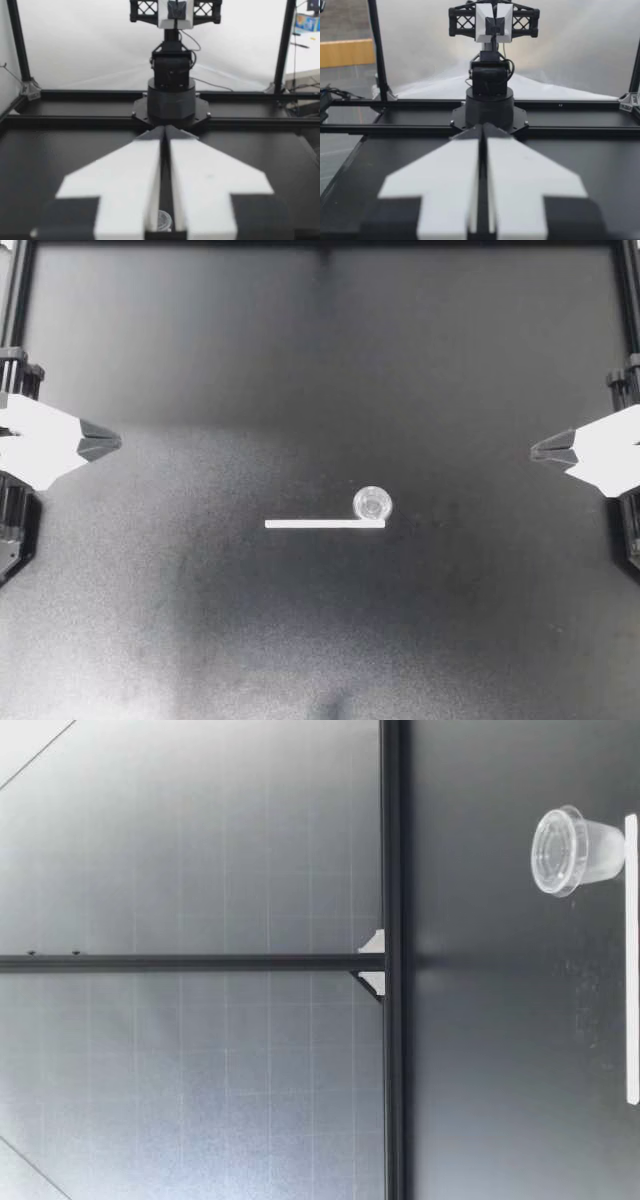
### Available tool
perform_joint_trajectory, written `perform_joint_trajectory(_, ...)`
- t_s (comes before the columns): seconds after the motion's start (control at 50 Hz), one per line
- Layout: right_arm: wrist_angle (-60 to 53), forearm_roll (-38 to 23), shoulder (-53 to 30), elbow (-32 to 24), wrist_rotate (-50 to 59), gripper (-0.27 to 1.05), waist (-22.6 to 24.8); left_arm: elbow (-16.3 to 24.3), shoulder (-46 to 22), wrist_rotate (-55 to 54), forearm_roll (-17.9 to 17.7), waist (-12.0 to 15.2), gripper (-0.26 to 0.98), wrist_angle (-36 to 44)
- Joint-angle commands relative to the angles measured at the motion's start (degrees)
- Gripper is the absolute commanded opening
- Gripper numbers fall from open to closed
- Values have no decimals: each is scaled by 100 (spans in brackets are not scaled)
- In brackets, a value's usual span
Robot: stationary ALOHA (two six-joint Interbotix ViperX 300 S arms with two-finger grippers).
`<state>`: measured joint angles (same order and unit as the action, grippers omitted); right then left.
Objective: Pick up the plastic cup and open its lid.
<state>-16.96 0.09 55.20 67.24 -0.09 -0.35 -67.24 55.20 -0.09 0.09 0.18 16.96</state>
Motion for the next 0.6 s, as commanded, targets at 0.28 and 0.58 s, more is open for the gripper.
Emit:
perform_joint_trajectory(0.28, -404, -9, -229, -9, -9, -18, 9, 176, -747, 211, 9, 97, -21, 132)
perform_joint_trajectory(0.58, -668, 9, -1371, -176, 53, -18, 9, 422, -2382, 264, 0, 132, -21, 721)
